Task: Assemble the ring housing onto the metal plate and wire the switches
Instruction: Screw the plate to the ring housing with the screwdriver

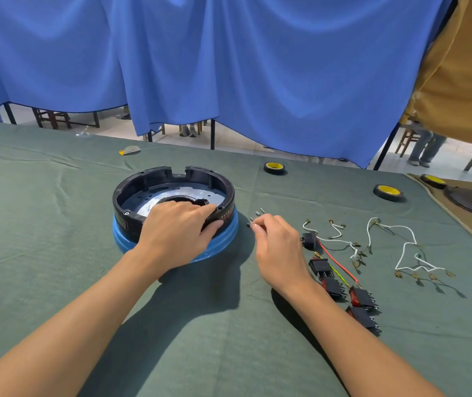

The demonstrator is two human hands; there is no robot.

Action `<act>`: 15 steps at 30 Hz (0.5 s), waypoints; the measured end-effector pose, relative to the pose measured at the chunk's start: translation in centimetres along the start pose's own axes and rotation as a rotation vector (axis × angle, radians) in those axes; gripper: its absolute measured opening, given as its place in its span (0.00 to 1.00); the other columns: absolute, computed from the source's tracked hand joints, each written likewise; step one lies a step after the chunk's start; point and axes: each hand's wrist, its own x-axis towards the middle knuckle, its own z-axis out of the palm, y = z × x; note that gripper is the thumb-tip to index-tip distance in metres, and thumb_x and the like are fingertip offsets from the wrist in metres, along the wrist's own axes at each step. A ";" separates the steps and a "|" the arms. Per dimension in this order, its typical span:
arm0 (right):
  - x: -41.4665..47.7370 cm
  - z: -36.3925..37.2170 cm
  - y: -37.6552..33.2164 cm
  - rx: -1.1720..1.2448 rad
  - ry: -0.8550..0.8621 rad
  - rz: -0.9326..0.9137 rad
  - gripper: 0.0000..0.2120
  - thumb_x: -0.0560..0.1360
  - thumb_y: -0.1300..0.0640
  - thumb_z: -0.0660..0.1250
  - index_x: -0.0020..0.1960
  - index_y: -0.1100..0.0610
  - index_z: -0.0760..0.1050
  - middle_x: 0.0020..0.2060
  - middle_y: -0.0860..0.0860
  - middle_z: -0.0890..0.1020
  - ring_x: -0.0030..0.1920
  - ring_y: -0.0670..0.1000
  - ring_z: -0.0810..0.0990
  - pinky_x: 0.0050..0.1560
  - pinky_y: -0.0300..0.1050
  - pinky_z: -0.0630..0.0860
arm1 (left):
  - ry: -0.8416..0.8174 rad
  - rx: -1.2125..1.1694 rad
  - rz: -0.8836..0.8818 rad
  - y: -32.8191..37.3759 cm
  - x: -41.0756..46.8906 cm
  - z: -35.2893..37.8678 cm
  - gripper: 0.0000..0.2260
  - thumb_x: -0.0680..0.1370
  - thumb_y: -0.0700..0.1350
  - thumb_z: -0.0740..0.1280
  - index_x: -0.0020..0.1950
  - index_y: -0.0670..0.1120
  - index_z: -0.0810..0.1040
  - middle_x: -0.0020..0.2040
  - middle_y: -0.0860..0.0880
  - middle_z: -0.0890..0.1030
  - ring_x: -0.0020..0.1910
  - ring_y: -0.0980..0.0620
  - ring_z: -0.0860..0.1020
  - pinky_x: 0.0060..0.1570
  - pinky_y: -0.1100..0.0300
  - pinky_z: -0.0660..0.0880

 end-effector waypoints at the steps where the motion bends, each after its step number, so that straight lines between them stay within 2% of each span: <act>1: 0.3 -0.3 -0.1 0.041 -0.010 0.027 0.05 0.80 0.61 0.62 0.49 0.60 0.76 0.44 0.55 0.80 0.46 0.57 0.78 0.49 0.52 0.72 | 0.007 -0.021 0.016 -0.5 0.0 0.0 0.14 0.78 0.56 0.62 0.46 0.50 0.83 0.30 0.54 0.81 0.32 0.48 0.80 0.27 0.60 0.69; 5: 2.0 -2.0 -0.7 0.177 -0.056 0.104 0.04 0.77 0.62 0.66 0.45 0.56 0.78 0.35 0.48 0.82 0.38 0.49 0.83 0.49 0.51 0.79 | 0.015 -0.151 0.027 -2.8 0.4 -0.4 0.22 0.76 0.61 0.56 0.48 0.51 0.85 0.32 0.52 0.82 0.35 0.47 0.82 0.30 0.55 0.77; 8: 3.6 -2.9 -1.5 0.257 -0.134 0.104 0.09 0.75 0.64 0.68 0.42 0.52 0.80 0.34 0.47 0.84 0.36 0.44 0.84 0.46 0.42 0.82 | -0.006 -0.036 -0.002 -2.6 1.8 -0.3 0.26 0.77 0.64 0.52 0.39 0.52 0.84 0.31 0.53 0.80 0.35 0.49 0.81 0.30 0.59 0.72; 10: 4.7 -2.9 -2.2 0.302 -0.160 0.074 0.10 0.74 0.66 0.68 0.42 0.52 0.82 0.34 0.47 0.84 0.35 0.42 0.84 0.42 0.34 0.80 | 0.019 0.027 -0.035 -1.5 2.5 -0.1 0.25 0.77 0.64 0.56 0.35 0.49 0.82 0.29 0.52 0.79 0.31 0.48 0.79 0.28 0.61 0.66; 11: 5.2 -2.6 -2.7 0.316 -0.171 0.056 0.10 0.74 0.67 0.67 0.43 0.53 0.83 0.34 0.46 0.84 0.36 0.41 0.84 0.42 0.32 0.79 | 0.034 0.034 -0.046 -1.0 2.4 0.1 0.23 0.78 0.62 0.59 0.34 0.48 0.82 0.28 0.51 0.79 0.29 0.47 0.79 0.28 0.61 0.67; 13: 6.1 -2.0 -3.3 0.301 -0.206 -0.003 0.11 0.74 0.68 0.66 0.46 0.56 0.84 0.36 0.48 0.85 0.38 0.43 0.84 0.45 0.34 0.80 | 0.063 0.045 -0.072 -0.4 1.8 0.5 0.19 0.77 0.59 0.65 0.35 0.47 0.83 0.28 0.50 0.79 0.27 0.46 0.78 0.28 0.59 0.70; 15: 6.8 -1.2 -3.6 0.251 -0.245 -0.069 0.10 0.74 0.68 0.66 0.47 0.57 0.83 0.37 0.49 0.84 0.39 0.45 0.84 0.47 0.38 0.80 | 0.071 0.072 -0.077 -0.5 1.3 0.8 0.18 0.77 0.59 0.66 0.36 0.48 0.84 0.28 0.50 0.80 0.28 0.46 0.80 0.30 0.58 0.72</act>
